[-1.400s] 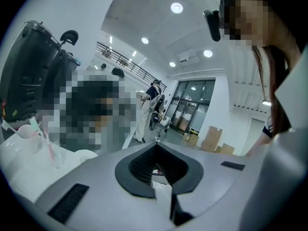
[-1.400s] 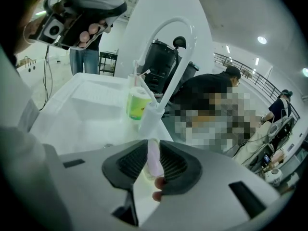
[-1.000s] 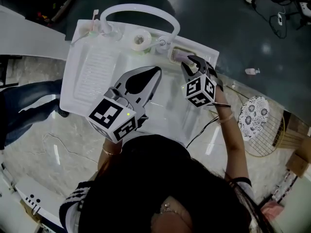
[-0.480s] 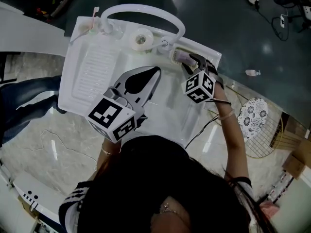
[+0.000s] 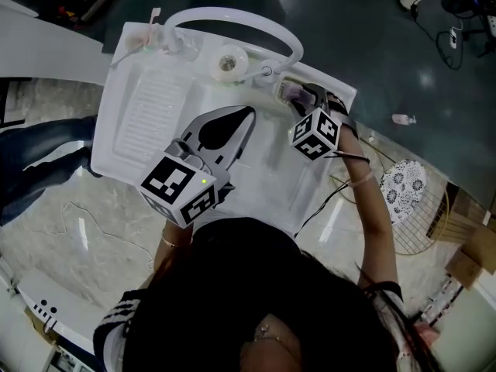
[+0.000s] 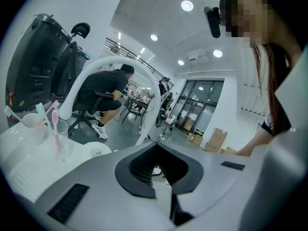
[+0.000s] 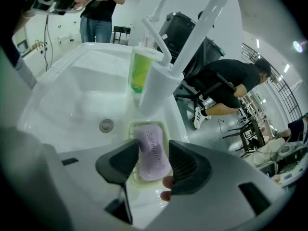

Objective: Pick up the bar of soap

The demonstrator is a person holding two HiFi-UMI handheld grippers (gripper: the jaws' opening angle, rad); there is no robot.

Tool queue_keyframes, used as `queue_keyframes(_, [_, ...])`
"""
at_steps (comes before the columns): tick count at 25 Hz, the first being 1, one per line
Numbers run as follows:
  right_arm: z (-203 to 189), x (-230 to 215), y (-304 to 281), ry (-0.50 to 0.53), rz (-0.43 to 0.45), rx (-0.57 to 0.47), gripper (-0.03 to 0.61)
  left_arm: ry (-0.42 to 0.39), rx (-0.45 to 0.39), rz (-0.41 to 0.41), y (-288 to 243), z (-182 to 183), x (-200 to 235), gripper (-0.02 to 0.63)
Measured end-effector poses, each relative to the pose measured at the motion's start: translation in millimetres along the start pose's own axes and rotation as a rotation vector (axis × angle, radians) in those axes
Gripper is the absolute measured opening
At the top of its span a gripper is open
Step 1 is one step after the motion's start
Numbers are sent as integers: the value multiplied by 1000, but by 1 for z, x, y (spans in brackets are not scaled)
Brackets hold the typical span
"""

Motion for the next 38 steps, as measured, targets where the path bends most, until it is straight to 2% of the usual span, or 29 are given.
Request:
queue_keyframes(14, [3,-10,-18,3,130,111,179,23,-8,29,2,2,13,6])
queue_keyframes(24, [4,-16,-26,-47,226,167,179,31,2,27,2,0,16,6])
queue_keyframes(30, [8,-21,-26,-125,272,166,179,27,15,16,1,-2,14,6])
queue_keyframes(38, [7,-19,-22,-199,240,104,187,24,14,6,5,-2,10,6])
Point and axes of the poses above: the fingertips, and each gripper's own axes: y backward along the fingers, x to its left, z out of its top, the point moved 6 cm from there along y, backward along the fingers, and after that the axes turned 12 degrees about z, right-handed, at the moved point
